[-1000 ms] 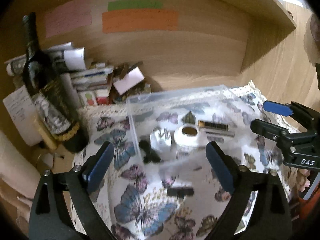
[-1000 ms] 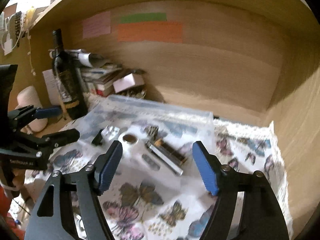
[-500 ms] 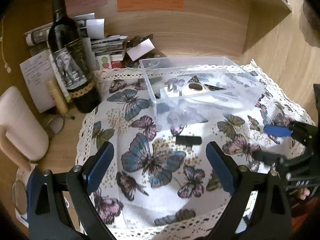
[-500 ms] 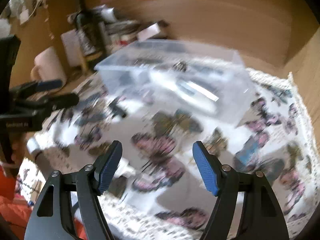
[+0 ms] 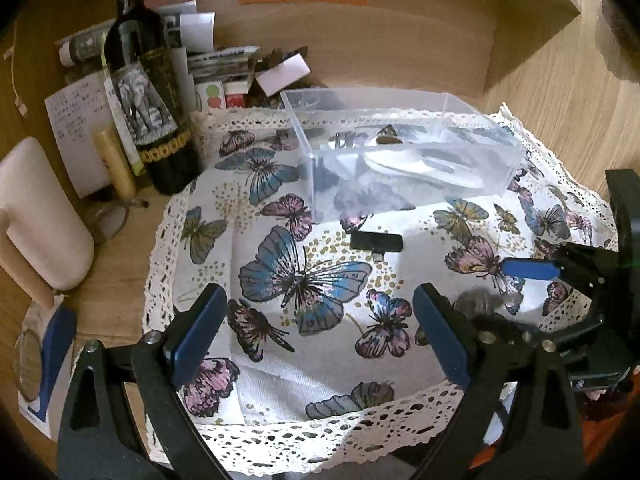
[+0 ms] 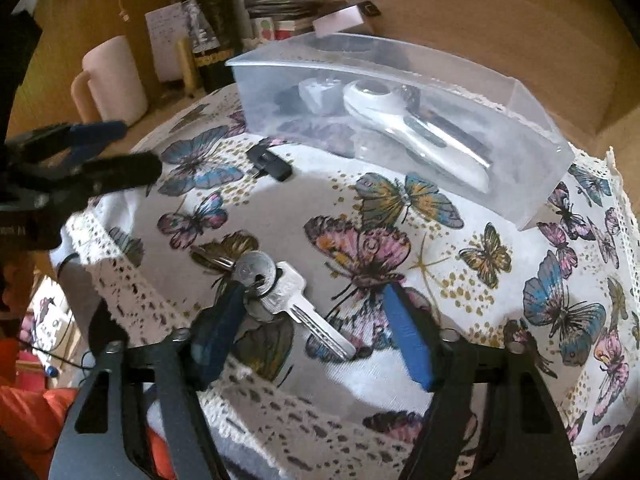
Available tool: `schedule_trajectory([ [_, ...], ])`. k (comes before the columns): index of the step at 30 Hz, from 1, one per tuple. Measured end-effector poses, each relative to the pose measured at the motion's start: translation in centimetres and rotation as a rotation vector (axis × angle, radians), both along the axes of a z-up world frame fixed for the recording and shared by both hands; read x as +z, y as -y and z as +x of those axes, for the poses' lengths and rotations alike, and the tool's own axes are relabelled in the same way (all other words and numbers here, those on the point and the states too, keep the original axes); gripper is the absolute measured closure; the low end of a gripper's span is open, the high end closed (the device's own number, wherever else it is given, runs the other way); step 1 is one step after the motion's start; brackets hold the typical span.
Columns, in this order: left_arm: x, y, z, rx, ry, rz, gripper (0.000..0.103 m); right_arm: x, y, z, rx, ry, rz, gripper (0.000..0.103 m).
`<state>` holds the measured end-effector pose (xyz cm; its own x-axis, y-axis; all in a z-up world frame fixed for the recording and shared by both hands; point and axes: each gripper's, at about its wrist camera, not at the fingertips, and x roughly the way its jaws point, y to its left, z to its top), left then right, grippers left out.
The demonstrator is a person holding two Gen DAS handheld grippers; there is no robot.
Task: Organize rigid objects
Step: 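Grasp the key ring with the right tool while the left tool grasps the black USB adapter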
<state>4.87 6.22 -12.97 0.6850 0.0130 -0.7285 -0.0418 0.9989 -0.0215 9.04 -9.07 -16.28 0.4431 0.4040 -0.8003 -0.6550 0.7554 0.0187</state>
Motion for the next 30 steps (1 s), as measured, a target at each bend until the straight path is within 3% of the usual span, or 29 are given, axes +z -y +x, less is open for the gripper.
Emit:
schedule_trajectory([
  [3, -0.4, 0.0, 0.5, -0.002, -0.017, -0.01, 0.008, 0.1, 0.0, 0.5, -0.012, 0.017, -0.004, 0.067],
  [6, -0.8, 0.1, 1.2, -0.01, -0.036, -0.019, 0.008, 0.1, 0.3, 0.6, -0.022, 0.023, 0.003, 0.078],
  [17, -1.5, 1.1, 3.4, -0.044, -0.079, -0.018, 0.008, 0.4, 2.3, 1.5, -0.082, 0.006, 0.047, 0.082],
  [22, -2.1, 1.1, 5.4, -0.053, -0.122, -0.06, 0.008, 1.2, 4.1, 2.0, -0.128, 0.015, 0.068, 0.091],
  [26, -2.8, 1.4, 7.0, -0.055, -0.156, -0.076, 0.016, 0.6, 5.4, 2.7, -0.146, -0.033, 0.065, 0.09],
  [28, -3.1, 1.6, 7.5, -0.063, -0.178, -0.092, 0.023, 0.6, 6.0, 2.8, -0.149, -0.046, 0.079, 0.084],
  [30, -3.2, 2.0, 7.8, -0.068, -0.182, -0.09, 0.024, 0.9, 6.3, 2.8, -0.151, -0.04, 0.078, 0.067],
])
